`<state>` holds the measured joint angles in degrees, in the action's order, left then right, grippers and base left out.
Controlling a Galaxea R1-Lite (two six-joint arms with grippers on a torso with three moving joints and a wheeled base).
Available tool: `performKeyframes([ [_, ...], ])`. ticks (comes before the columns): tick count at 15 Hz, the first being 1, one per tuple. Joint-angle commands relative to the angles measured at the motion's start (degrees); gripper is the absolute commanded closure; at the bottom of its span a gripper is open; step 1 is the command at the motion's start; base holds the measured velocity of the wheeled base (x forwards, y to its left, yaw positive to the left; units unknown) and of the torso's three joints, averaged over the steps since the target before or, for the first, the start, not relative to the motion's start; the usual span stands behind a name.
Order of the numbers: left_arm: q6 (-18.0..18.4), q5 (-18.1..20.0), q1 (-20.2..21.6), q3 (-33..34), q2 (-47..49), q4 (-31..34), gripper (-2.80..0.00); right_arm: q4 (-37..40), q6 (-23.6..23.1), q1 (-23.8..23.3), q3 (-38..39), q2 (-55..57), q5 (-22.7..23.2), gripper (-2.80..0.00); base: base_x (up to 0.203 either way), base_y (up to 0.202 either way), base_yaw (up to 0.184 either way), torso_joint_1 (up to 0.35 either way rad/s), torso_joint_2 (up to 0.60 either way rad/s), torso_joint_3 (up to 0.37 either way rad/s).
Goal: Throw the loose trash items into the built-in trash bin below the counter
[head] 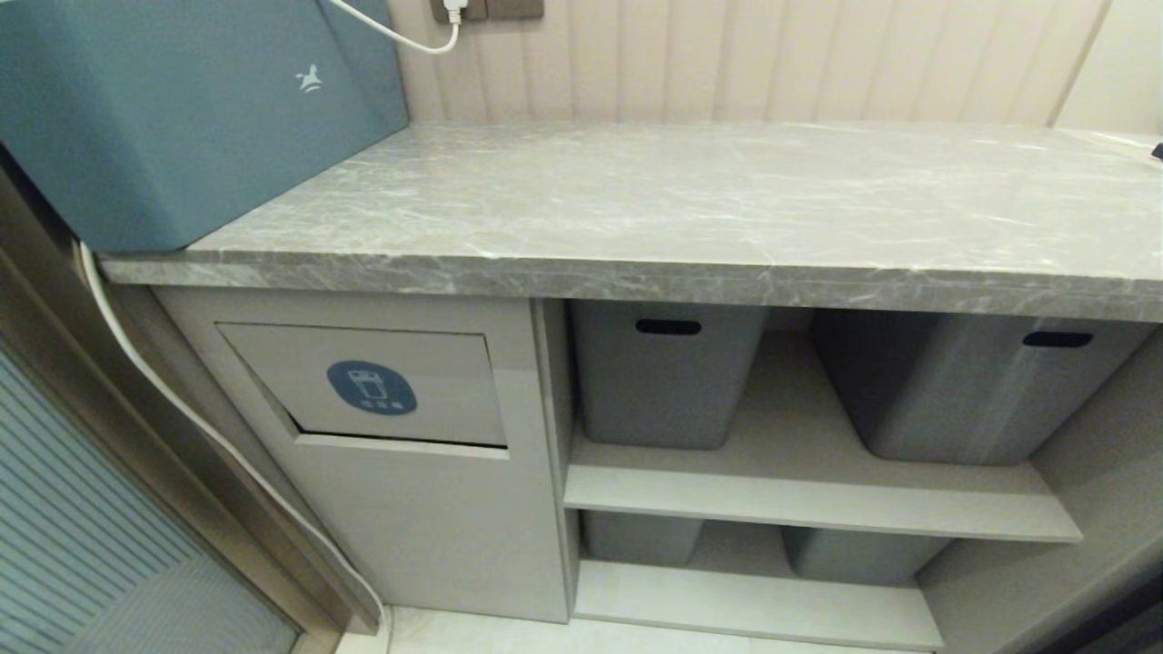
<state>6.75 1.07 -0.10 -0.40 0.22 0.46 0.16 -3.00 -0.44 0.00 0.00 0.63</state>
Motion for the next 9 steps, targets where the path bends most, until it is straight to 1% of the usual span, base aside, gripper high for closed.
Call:
performKeyframes([
  [1,0.19,0.13,0.01,0.49,-0.13,-0.29,0.00,0.11,-0.74,0.00,0.00,0.00,0.07,0.00,0.000,0.000,0.000,0.000,0.00,0.000],
  [7,-0.51,-0.19,0.01,0.49,-0.13,-0.29,0.00,0.02,-1.02,0.00,0.00,0.00,0.14,0.00,0.000,0.000,0.000,0.000,0.00,0.000],
  [9,-0.60,-0.19,0.01,0.49,-0.13,-0.20,0.00,0.08,-0.40,0.00,0.00,0.00,-0.02,0.00,0.000,0.000,0.000,0.000,0.00,0.000],
])
